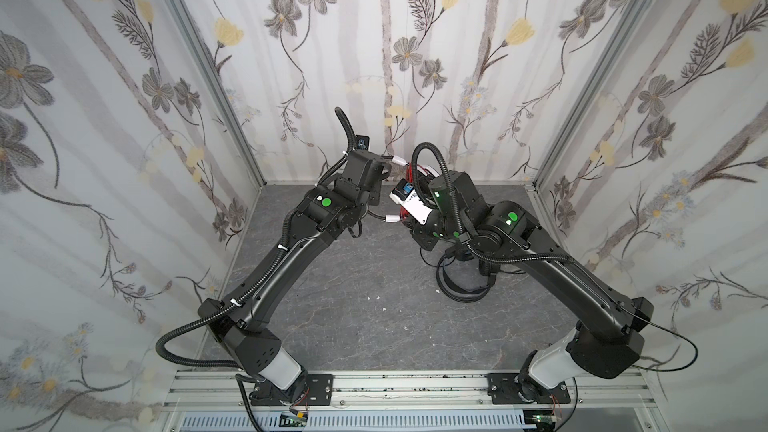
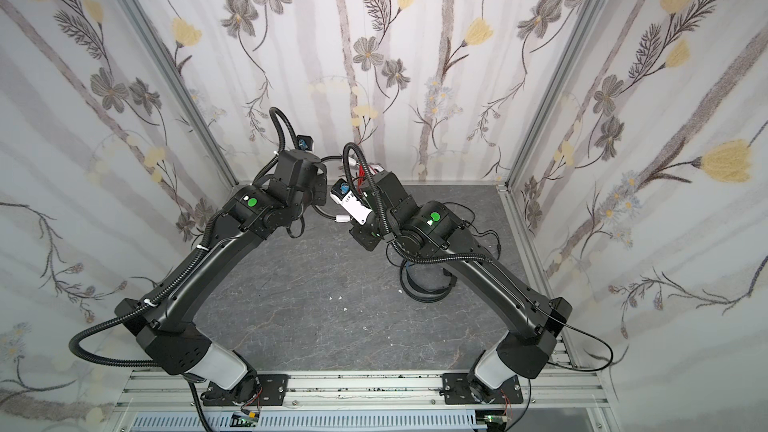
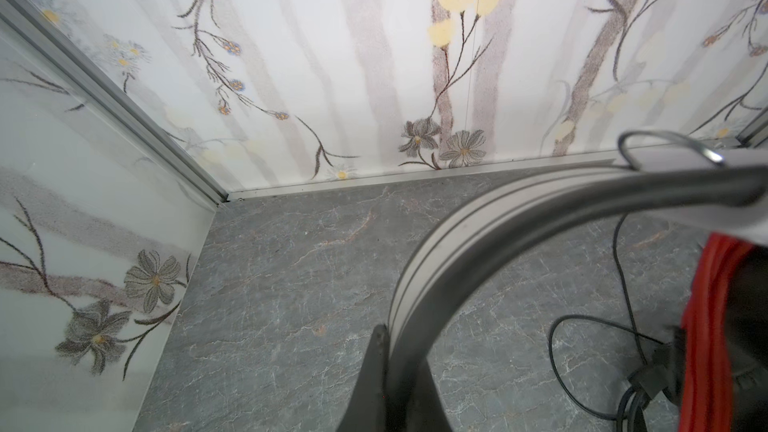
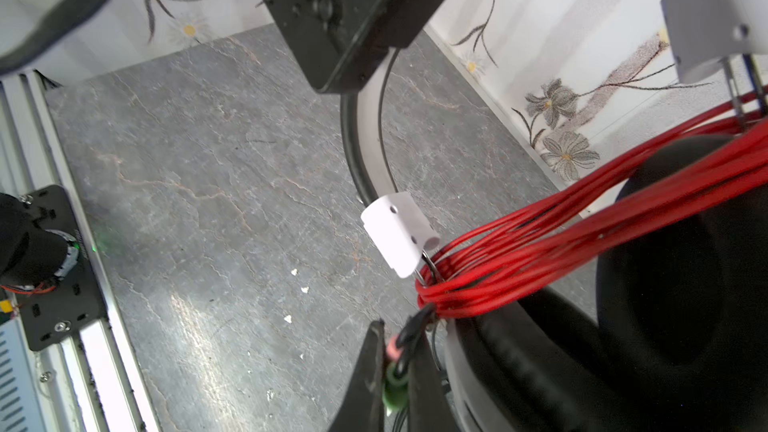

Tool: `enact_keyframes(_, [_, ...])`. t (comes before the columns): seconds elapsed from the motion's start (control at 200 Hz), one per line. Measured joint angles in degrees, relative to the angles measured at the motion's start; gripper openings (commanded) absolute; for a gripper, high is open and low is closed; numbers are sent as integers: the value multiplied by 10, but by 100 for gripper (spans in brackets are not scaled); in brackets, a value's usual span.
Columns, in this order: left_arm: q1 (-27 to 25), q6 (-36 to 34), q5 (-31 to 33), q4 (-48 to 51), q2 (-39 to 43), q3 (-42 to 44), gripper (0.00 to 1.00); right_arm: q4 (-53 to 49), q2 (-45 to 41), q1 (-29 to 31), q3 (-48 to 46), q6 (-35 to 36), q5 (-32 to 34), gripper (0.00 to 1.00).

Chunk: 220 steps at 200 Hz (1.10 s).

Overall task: Wrap the headphones
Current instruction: 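Tuck the plug end into the cable loops with the right gripper beside the earcups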

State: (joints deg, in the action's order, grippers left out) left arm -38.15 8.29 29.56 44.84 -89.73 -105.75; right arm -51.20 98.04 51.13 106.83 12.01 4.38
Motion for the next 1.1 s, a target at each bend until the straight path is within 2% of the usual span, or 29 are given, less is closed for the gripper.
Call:
enact_keyframes(0.32, [0, -24, -24, -3, 26, 33, 0, -30, 7, 3, 15, 9, 94, 0])
enact_keyframes(0.764, [-2, -29, -69, -21, 38, 57, 0, -29, 8, 5, 20, 5, 150, 0])
enact_keyframes(1.099, [-3, -32, -88, -26, 43, 70, 0, -19, 7, 35, 14, 64, 250, 0])
